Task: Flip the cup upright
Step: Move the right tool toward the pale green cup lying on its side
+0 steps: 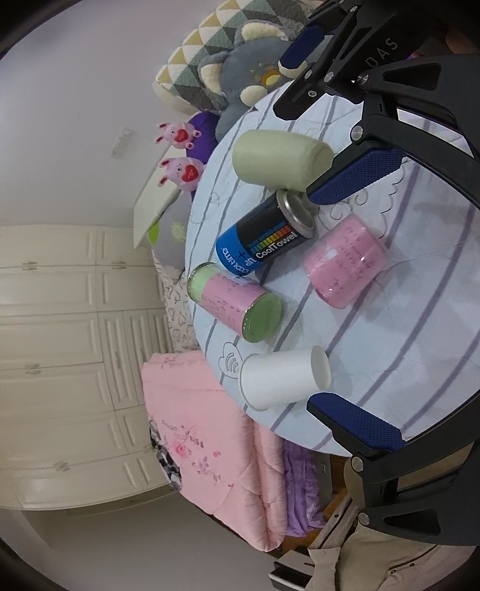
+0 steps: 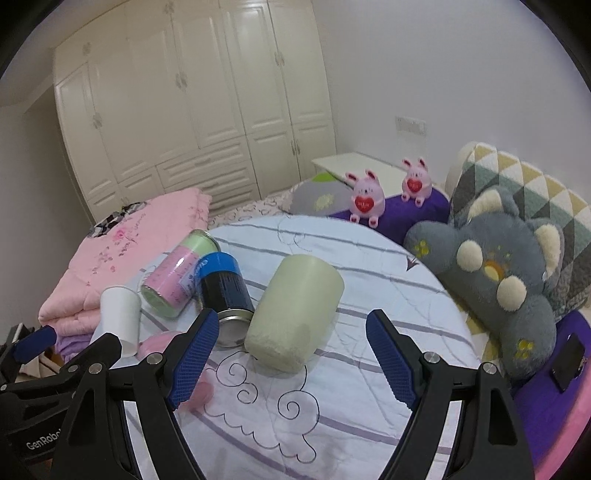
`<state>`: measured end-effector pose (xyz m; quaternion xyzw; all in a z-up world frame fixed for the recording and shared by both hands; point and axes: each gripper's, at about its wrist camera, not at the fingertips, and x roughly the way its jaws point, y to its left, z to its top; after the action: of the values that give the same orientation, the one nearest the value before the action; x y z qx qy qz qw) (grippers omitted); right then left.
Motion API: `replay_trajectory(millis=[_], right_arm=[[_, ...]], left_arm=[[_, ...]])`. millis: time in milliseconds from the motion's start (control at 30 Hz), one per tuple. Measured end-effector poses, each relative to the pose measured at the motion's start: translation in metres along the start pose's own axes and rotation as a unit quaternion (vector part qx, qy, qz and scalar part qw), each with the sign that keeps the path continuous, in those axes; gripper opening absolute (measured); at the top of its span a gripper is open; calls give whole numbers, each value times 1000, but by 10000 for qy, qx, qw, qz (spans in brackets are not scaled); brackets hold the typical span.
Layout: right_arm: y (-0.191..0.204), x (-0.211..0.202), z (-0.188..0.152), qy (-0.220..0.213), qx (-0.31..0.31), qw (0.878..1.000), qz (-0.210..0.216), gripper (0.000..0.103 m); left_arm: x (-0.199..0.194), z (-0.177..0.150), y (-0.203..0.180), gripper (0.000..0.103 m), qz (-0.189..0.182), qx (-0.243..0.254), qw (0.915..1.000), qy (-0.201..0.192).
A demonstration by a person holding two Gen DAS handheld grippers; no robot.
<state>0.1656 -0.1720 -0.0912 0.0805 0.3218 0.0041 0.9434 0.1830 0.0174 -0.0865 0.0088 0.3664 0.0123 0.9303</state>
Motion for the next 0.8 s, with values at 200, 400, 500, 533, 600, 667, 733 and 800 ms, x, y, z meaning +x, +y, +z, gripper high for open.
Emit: replay_trajectory(millis=[200,400,500,533,600,667,733,800], right_arm=[[-5,25,4,111,112,9999,-2,83],[-6,48,10,349,270,9990,-2,83],[-7,62,11,518,436,9977,-11,83],[-8,66,11,574,489,9972,-26,83],[-9,73,10,673,590,9960,-28,83],[-11,80,9,773,707,9945,15,83],[-12,86,8,877,798,9929,46,83],[-13,93,6,996,907,9908,95,83]], left_arm=[[23,10,-2,103,37,29,10000,36],[46,19,-2,103,91,21,9998,157],[55,24,-3,103,122,29,9998,175],[57,24,-3,103,139,39,9997,173],[63,26,-4,103,214,71,9996,184],[69,27,-5,103,243,77,9995,199],[73,27,-6,103,320,95,9992,202],[77,27,-6,103,366,111,9990,210]])
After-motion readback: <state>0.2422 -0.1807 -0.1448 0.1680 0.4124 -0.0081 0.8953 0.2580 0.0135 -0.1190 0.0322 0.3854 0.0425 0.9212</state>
